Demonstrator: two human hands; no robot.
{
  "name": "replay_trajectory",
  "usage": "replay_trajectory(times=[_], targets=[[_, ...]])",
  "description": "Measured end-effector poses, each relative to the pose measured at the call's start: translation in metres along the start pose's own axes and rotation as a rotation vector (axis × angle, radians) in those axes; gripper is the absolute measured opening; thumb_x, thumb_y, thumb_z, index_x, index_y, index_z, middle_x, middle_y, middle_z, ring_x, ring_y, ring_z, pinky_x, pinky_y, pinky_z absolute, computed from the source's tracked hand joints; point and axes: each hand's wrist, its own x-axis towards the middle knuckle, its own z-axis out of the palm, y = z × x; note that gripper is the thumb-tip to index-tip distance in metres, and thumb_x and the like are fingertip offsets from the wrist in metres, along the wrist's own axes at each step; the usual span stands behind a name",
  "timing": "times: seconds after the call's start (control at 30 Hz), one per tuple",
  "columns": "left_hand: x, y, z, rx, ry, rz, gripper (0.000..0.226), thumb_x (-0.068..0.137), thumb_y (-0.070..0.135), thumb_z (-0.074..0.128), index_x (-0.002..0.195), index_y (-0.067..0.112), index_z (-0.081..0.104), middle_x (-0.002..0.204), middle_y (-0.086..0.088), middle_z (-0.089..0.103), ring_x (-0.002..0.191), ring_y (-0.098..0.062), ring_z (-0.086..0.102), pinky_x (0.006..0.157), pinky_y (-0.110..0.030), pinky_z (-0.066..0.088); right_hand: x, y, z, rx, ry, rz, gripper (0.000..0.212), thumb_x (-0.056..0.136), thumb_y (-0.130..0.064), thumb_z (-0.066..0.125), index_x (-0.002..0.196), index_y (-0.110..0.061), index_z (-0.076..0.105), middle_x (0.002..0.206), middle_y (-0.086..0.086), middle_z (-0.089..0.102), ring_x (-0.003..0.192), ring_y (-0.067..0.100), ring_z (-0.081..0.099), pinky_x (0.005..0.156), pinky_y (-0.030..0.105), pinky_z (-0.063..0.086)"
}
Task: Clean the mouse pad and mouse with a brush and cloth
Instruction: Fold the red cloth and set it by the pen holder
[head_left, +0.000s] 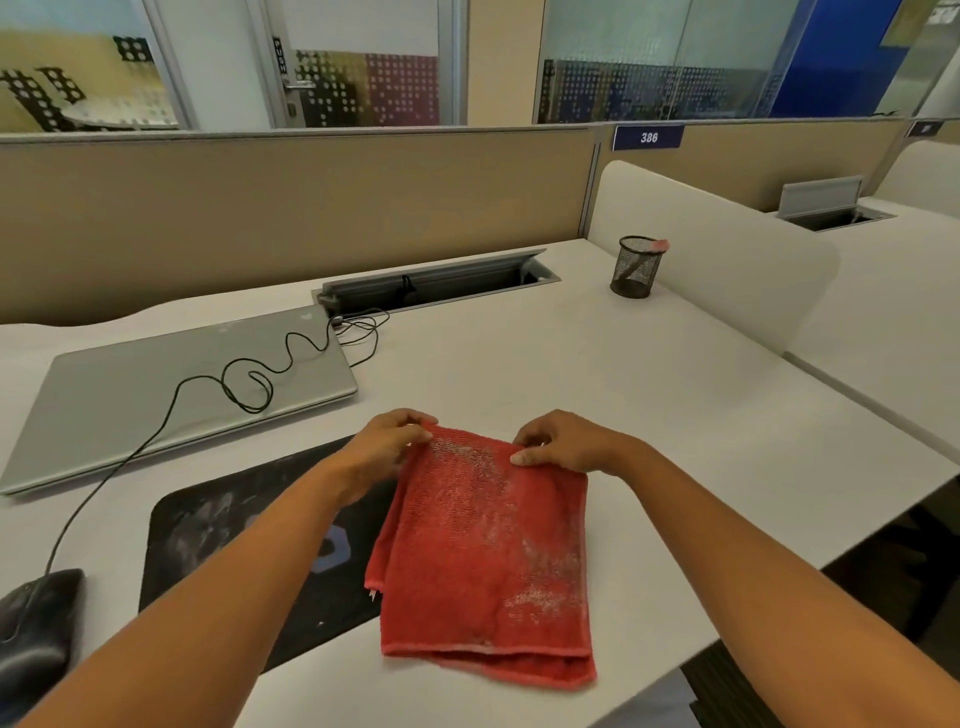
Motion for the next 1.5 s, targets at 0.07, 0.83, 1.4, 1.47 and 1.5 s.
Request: replay_trajectory(times=[0.07, 0.83, 1.4, 1.47, 1.5], targets=[[0.003, -0.003, 0.003, 0.128, 0.208, 0.052, 0.016, 0.086, 0.021, 0.062, 0.1, 0.015, 0.056, 0.101, -0.003, 0.058, 0.092, -0.017, 0.056, 0.073, -0.028, 0.05, 0.003, 0.002, -0.001, 0.03, 0.043, -0.008, 0.025, 0.093, -0.031, 0.053, 0.109, -0.016, 0.065, 0.109, -0.001, 0.064, 0.099, 0.013, 0.057, 0.087, 0.025, 0.045], [0.036, 0.013, 0.031, 0.394, 0.451, 0.118, 0.015, 0.079, 0.024, 0.071, 0.088, 0.012, 0.068, 0.093, -0.007, 0.066, 0.091, -0.023, 0.06, 0.084, -0.037, 0.05, 0.0, 0.027, 0.001, 0.211, 0.046, 0.149, 0.03, 0.079, -0.037, 0.069, 0.097, -0.012, 0.066, 0.096, 0.004, 0.068, 0.089, 0.019, 0.065, 0.079, 0.026, 0.052], [0.12, 0.158, 0.055, -0.383, 0.251, 0.173, 0.021, 0.096, 0.007, 0.031, 0.092, 0.003, 0.051, 0.08, -0.012, 0.059, 0.069, -0.025, 0.061, 0.061, -0.029, 0.054, 0.028, -0.03, -0.11, -0.36, 1.063, -0.195, 0.019, 0.076, -0.024, 0.064, 0.094, -0.018, 0.066, 0.09, 0.007, 0.069, 0.088, 0.029, 0.062, 0.07, 0.032, 0.043], [0.133, 0.138, 0.056, -0.439, 0.303, 0.065, 0.026, 0.094, 0.007, 0.03, 0.08, 0.006, 0.052, 0.076, -0.01, 0.056, 0.067, -0.024, 0.058, 0.064, -0.036, 0.053, 0.044, -0.013, -0.082, -0.45, 0.854, -0.185, 0.028, 0.081, -0.03, 0.062, 0.106, -0.017, 0.062, 0.107, 0.005, 0.064, 0.1, 0.026, 0.058, 0.078, 0.033, 0.04], [0.138, 0.123, 0.057, -0.447, 0.323, 0.003, 0.026, 0.094, 0.008, 0.032, 0.08, 0.007, 0.054, 0.075, -0.009, 0.056, 0.068, -0.022, 0.056, 0.068, -0.039, 0.053, 0.052, -0.003, -0.066, -0.483, 0.715, -0.151, 0.033, 0.084, -0.036, 0.059, 0.111, -0.018, 0.06, 0.112, 0.004, 0.061, 0.105, 0.024, 0.056, 0.082, 0.032, 0.039]])
